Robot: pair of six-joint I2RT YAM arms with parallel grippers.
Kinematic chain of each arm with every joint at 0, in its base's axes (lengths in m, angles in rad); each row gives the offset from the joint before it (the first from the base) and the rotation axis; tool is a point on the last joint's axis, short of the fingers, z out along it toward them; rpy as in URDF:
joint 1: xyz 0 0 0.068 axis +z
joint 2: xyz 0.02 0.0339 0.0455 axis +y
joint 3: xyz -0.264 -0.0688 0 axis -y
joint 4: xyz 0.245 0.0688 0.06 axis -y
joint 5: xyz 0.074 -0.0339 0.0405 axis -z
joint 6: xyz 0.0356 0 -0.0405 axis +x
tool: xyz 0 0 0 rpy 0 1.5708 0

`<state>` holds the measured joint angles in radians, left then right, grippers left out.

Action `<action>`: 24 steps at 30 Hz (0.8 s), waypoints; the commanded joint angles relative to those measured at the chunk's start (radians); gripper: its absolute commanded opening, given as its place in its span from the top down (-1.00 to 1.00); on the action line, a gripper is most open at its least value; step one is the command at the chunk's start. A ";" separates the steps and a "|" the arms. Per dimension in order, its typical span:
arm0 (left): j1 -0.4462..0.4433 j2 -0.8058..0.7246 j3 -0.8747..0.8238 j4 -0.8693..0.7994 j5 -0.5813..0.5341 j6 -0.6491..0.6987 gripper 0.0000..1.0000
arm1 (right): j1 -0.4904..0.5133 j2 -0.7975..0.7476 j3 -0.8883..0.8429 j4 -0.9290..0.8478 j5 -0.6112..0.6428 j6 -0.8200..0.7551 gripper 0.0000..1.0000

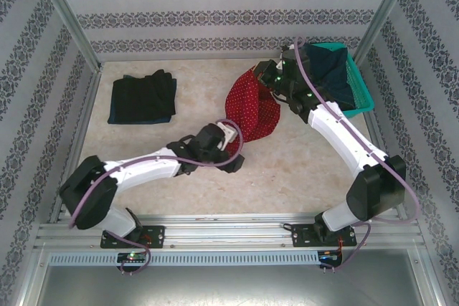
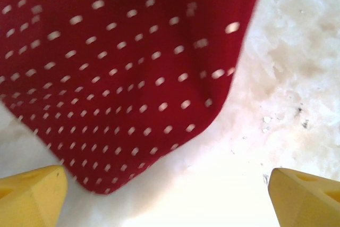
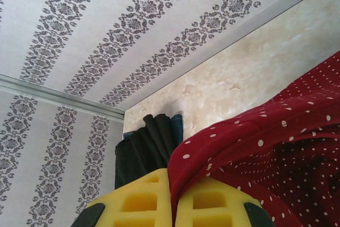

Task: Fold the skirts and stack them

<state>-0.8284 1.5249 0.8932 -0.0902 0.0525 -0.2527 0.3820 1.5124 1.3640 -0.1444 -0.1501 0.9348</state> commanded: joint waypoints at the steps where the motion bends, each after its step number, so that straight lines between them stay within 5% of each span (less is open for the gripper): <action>1: -0.062 0.074 0.059 0.123 -0.203 0.079 -0.88 | 0.001 0.006 0.021 0.043 -0.012 -0.015 1.00; 5: -0.104 0.161 0.095 0.169 -0.468 0.081 -0.60 | 0.001 -0.004 0.009 0.042 -0.005 -0.018 1.00; 10: -0.104 0.175 0.053 0.258 -0.567 0.071 -0.18 | -0.005 -0.014 0.004 0.035 -0.001 -0.021 1.00; 15: -0.089 0.120 -0.035 0.255 -0.573 0.014 0.55 | -0.034 -0.046 0.004 0.021 0.004 -0.038 1.00; 17: -0.068 0.057 -0.051 0.205 -0.570 -0.002 1.00 | -0.050 -0.066 0.012 0.008 0.003 -0.055 1.00; 24: 0.170 -0.259 0.147 -0.142 -0.268 0.079 1.00 | -0.076 -0.162 0.094 -0.098 -0.008 -0.122 1.00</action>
<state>-0.7563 1.3899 0.9199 -0.0803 -0.3515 -0.2134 0.3172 1.4357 1.3888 -0.2298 -0.1547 0.8658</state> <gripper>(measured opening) 0.073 0.058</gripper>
